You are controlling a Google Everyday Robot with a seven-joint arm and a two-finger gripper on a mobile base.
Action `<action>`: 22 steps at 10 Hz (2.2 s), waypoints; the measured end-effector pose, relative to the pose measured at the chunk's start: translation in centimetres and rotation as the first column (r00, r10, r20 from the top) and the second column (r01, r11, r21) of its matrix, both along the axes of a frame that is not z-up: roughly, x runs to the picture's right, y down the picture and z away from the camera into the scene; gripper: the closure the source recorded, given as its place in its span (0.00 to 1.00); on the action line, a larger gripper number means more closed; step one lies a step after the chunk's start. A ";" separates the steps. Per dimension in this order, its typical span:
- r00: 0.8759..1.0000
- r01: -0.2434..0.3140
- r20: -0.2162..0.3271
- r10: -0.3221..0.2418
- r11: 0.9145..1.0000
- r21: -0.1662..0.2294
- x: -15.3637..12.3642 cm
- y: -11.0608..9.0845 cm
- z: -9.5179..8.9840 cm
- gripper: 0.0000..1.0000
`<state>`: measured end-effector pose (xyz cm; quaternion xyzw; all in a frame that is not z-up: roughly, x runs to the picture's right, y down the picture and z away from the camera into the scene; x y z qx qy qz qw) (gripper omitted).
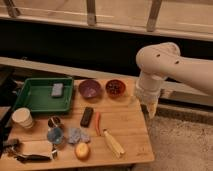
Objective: Place pepper in purple bowl
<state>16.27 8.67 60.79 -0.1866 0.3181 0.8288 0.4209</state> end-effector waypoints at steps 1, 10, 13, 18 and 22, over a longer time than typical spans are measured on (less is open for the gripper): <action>1.000 0.000 0.000 0.000 1.000 0.000 0.0 0.0 0.0 0.34; 1.000 0.003 0.003 -0.003 1.000 0.003 0.0 0.0 -0.1 0.34; 0.997 0.007 0.072 -0.007 1.000 0.003 -1.3 -0.3 0.0 0.34; 0.964 0.173 0.205 -0.169 0.985 -0.001 -12.1 -0.3 3.7 0.34; 0.910 0.239 0.329 -0.252 0.968 0.078 -18.5 -1.0 6.4 0.34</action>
